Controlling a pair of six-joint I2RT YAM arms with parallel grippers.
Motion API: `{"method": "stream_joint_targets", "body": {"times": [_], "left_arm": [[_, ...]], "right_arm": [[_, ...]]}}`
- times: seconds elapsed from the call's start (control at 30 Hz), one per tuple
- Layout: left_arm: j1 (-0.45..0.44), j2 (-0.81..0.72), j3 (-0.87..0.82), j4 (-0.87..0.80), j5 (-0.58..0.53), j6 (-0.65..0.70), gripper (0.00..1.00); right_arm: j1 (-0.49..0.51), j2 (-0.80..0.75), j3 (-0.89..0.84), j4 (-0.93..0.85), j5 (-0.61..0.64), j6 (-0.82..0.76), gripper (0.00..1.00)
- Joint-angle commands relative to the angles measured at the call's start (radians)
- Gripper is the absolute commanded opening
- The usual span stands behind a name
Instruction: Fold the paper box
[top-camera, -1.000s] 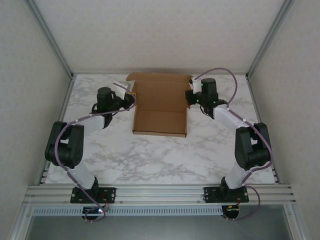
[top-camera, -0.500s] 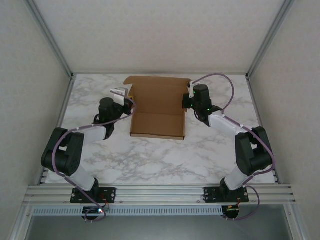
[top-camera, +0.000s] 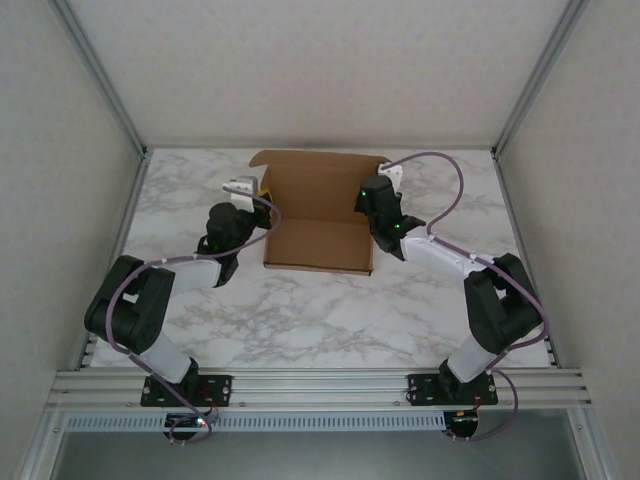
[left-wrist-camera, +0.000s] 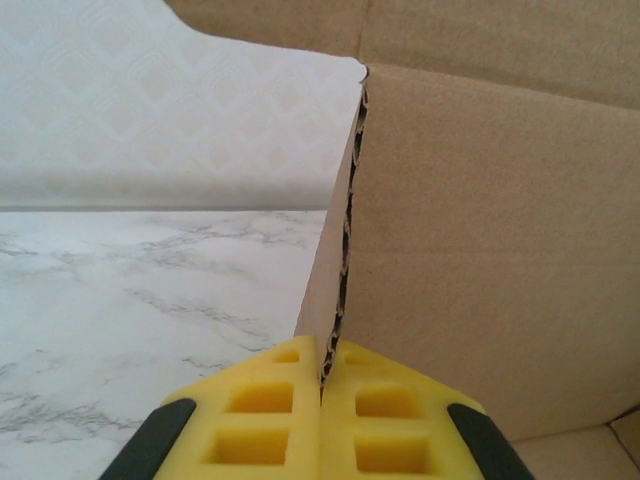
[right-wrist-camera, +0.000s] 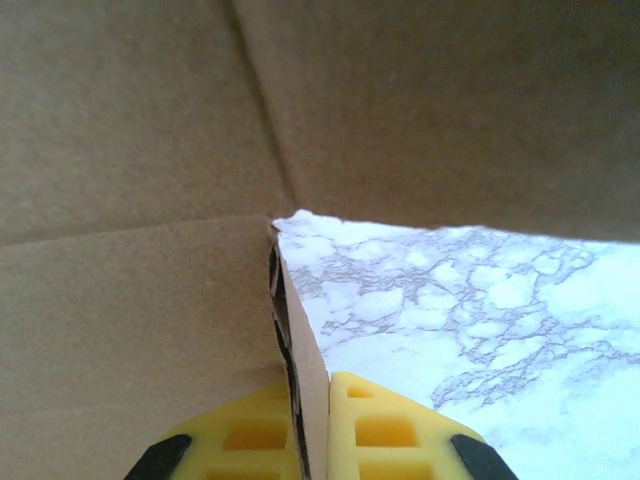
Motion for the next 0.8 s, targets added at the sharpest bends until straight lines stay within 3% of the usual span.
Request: {"method": "stream_joint_targets", "body": {"times": [0.0,0.47,0.63,0.77], "left_arm": [[-0.015,0.015,-0.023,0.096,-0.019,-0.037,0.0],[-0.055,0.06,-0.152,0.254,-0.067,0.033,0.0],[-0.103,0.069,-0.177,0.274,-0.141,0.047,0.0],[-0.151,0.08,-0.187,0.301,-0.263,0.045,0.0]], "right_arm": [[0.01,0.023,0.014,0.09,0.091,0.089,0.01],[0.014,0.033,-0.198,0.454,-0.061,-0.075,0.0],[0.014,0.047,-0.222,0.49,-0.119,-0.123,0.0],[0.015,0.044,-0.242,0.51,-0.113,-0.125,0.0]]}}
